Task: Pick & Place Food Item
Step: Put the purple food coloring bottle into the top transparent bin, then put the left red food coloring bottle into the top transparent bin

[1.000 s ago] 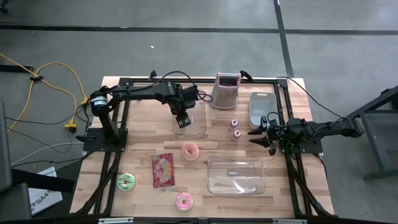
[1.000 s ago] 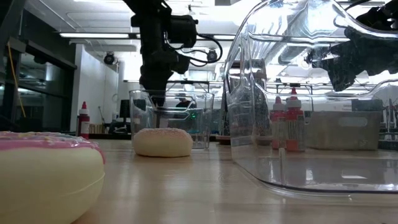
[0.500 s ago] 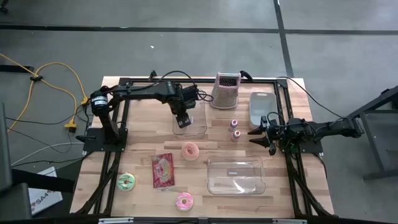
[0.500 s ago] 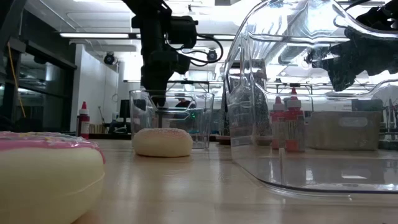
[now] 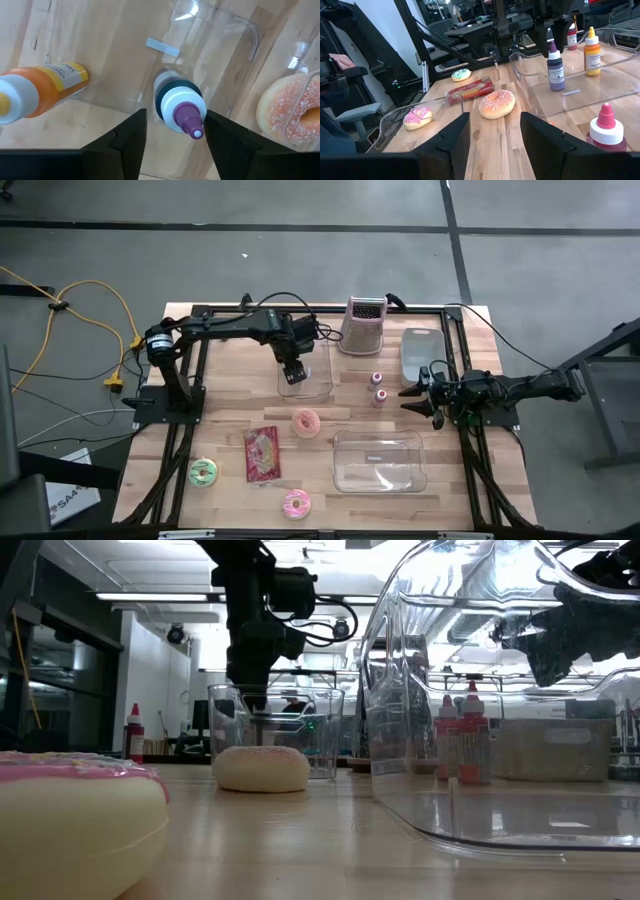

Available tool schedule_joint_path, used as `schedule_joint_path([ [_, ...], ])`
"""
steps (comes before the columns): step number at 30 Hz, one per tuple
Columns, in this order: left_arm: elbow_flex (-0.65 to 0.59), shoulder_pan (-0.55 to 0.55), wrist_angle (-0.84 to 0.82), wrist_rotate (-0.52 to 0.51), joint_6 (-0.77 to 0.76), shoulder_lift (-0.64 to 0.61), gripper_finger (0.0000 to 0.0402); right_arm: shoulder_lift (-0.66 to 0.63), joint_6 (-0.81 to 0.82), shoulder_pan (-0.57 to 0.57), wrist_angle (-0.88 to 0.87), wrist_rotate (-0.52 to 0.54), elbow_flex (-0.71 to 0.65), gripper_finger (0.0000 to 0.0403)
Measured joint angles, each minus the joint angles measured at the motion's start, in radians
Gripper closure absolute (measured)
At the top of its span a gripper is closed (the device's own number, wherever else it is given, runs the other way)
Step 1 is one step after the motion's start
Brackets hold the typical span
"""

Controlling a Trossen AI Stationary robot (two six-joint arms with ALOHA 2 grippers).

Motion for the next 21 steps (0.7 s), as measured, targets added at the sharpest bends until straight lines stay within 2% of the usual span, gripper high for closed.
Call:
schedule_joint_path([
  [6,0.000,0.015,0.000,0.045,0.001,-0.011,0.0214,0.000,0.000,0.000,0.000,0.000,0.000,0.0241],
  [21,0.002,0.036,-0.014,0.044,0.030,-0.145,0.0214,0.000,0.000,0.000,0.000,0.000,0.000,0.0241],
])
